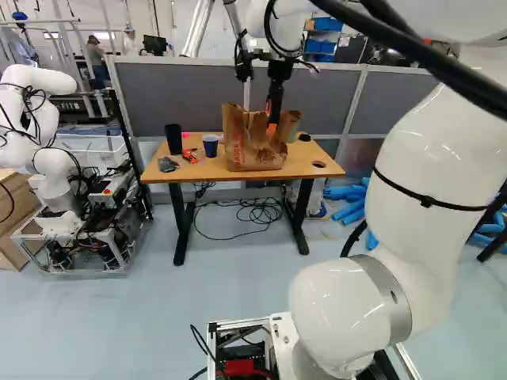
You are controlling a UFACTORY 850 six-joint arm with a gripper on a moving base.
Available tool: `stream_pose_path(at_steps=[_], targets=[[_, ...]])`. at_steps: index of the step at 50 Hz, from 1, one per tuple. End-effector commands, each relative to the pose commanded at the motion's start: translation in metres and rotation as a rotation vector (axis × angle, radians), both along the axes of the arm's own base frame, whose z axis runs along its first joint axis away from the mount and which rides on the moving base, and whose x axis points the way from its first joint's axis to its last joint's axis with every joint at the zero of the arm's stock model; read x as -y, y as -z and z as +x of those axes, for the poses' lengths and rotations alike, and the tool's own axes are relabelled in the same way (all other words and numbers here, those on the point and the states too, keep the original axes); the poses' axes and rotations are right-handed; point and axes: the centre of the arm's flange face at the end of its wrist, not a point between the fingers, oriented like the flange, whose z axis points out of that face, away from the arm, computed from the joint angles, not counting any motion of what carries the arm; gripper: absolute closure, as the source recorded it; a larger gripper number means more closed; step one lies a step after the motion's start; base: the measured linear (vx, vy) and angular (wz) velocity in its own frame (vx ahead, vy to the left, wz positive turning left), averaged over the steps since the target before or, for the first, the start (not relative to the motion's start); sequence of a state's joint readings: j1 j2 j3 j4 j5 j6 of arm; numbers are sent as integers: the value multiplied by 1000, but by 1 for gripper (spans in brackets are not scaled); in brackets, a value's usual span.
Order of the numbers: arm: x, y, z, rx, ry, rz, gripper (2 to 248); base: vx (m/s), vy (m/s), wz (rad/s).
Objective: Pick up the bag on the ground and place it on the table
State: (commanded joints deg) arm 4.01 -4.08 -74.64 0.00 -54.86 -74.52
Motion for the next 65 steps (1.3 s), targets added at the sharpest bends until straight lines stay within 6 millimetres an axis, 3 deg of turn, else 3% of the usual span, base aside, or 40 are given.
stream_pose_path(at_steps=[32, 65], targets=[[6, 51, -11, 133, 186, 72, 3, 0, 0, 0], [14, 123, -41, 325, 444, 220, 3, 0, 0, 0]])
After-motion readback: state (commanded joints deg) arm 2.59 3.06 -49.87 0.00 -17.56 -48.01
